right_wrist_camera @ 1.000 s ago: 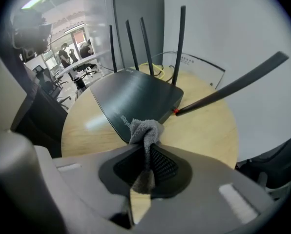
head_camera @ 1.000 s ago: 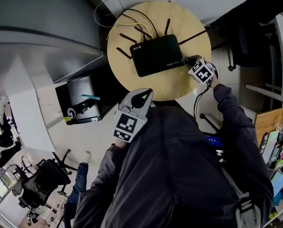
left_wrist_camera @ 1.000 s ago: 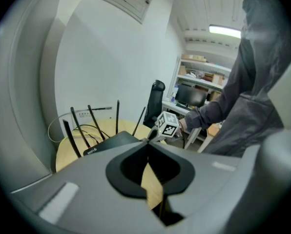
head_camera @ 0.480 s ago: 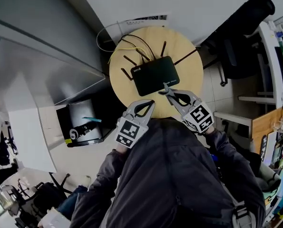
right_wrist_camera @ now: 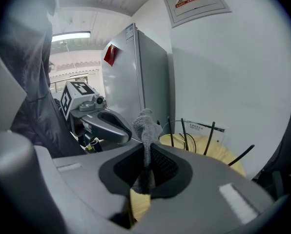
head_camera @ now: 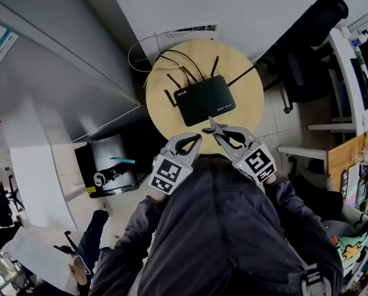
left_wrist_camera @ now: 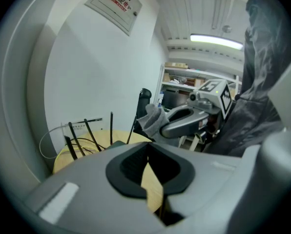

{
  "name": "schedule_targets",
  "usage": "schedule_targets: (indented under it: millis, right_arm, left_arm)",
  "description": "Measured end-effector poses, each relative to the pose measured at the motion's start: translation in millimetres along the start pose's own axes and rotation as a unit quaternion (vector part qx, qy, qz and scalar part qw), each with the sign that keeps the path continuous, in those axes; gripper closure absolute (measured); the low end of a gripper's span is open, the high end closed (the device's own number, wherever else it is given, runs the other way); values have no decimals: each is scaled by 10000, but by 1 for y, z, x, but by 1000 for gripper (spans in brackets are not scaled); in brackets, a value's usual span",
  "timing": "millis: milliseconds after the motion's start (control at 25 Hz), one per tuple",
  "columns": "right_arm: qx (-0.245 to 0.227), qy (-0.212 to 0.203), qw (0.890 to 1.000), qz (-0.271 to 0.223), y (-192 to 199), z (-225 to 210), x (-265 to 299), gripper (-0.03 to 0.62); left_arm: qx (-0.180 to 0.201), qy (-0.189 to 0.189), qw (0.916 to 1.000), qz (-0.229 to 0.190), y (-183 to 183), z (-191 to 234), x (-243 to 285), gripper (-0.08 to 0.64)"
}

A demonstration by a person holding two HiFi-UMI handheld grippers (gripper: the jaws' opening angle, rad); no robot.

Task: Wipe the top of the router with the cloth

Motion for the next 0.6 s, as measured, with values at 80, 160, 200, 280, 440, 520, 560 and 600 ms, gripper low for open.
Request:
schedule_targets:
  millis: [80,160,200,280,440,520,560,600]
  right_arm:
    - [-19,43,10000,-11,0,4,1,565]
    - [-23,61,10000,-29,-1,9,2,565]
    - [-22,63,10000,-29,-1,11,3,565]
    - [-17,66,10000,-23,-1,14,5,565]
    - [-5,64,10000,-22,0,19,9,565]
    - [4,63,10000,-32,-1,19,10,565]
    - [12,64,10000,-38,-1,19,11,565]
    - [20,66,10000,-44,-1,19,12,565]
  left_arm:
    - [4,10,10000,-15,1,0,-4,560]
    - [-2,3,10000,-21,3,0,-9,560]
    - [-4,-2,10000,-23,4,1,-11,560]
    - [-7,-8,10000,-30,6,2,-15,560]
    - [-24,-13,10000,-24,9,1,-19,560]
    - [-32,-30,10000,-27,10,2,-21,560]
    - [-35,-40,10000,-28,11,2,-22,560]
    - [-37,-49,10000,-29,11,2,-23,560]
Point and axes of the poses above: the fingertips, and each gripper's own axes: x forward along the fingers, z to its left, y out of its underside, the point moved 6 cm from there along -x, backward along the fingers, and after that the axes turned 15 degrees about x, right-handed, at the moved point
